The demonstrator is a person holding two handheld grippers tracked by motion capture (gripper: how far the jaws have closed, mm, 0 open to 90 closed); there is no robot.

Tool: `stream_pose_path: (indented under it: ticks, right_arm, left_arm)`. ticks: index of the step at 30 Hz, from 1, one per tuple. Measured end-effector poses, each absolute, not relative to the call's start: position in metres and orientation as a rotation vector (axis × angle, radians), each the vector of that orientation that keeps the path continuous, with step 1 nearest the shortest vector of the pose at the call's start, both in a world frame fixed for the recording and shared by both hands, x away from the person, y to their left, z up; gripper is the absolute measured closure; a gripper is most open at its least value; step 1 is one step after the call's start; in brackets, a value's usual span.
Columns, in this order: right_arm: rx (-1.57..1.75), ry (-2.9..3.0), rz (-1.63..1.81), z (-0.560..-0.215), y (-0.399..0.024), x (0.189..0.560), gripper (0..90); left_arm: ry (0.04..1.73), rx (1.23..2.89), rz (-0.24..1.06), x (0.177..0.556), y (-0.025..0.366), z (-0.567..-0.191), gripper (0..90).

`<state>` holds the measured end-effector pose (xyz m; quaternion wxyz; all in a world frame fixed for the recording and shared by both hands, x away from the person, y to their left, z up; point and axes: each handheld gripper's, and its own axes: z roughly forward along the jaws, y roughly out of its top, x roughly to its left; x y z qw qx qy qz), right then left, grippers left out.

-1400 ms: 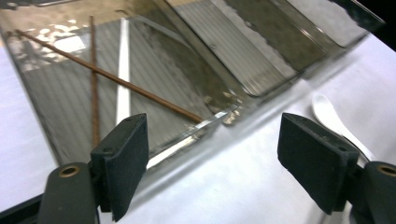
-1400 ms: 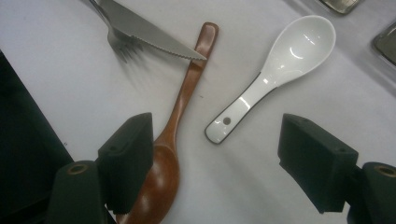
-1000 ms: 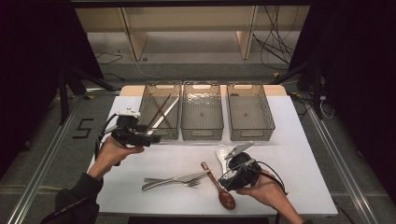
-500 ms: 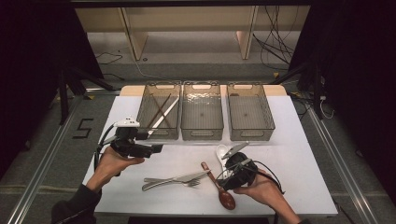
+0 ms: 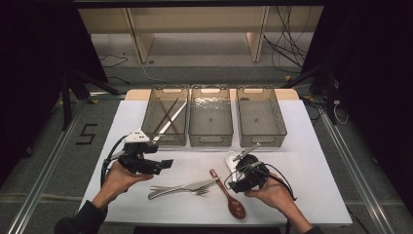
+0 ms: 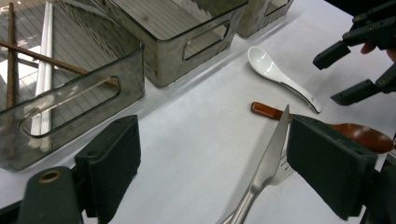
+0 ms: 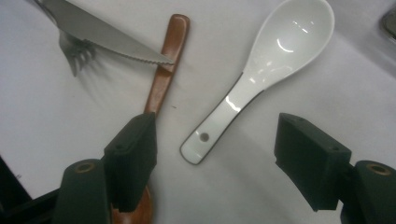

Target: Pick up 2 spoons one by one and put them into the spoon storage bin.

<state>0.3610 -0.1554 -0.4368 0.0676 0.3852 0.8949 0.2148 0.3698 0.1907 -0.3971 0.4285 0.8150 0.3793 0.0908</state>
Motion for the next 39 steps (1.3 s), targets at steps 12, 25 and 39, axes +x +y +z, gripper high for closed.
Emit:
stream_pose_path:
  ticks: [12,25,39]
  right_arm:
    - [1.206,2.687,0.572,-0.446,-0.152,0.374,34.8]
    - [1.247,2.717,0.515,-0.459,-0.143,0.388,44.2]
    - [1.305,2.712,0.505,-0.460,-0.149,0.396,68.2]
  left_arm:
    - [0.942,2.039,0.238,0.362,0.190,-0.406,17.0]
    - [0.924,2.051,0.247,0.356,0.187,-0.406,16.5]
    - [0.923,2.059,0.242,0.357,0.186,-0.410,16.5]
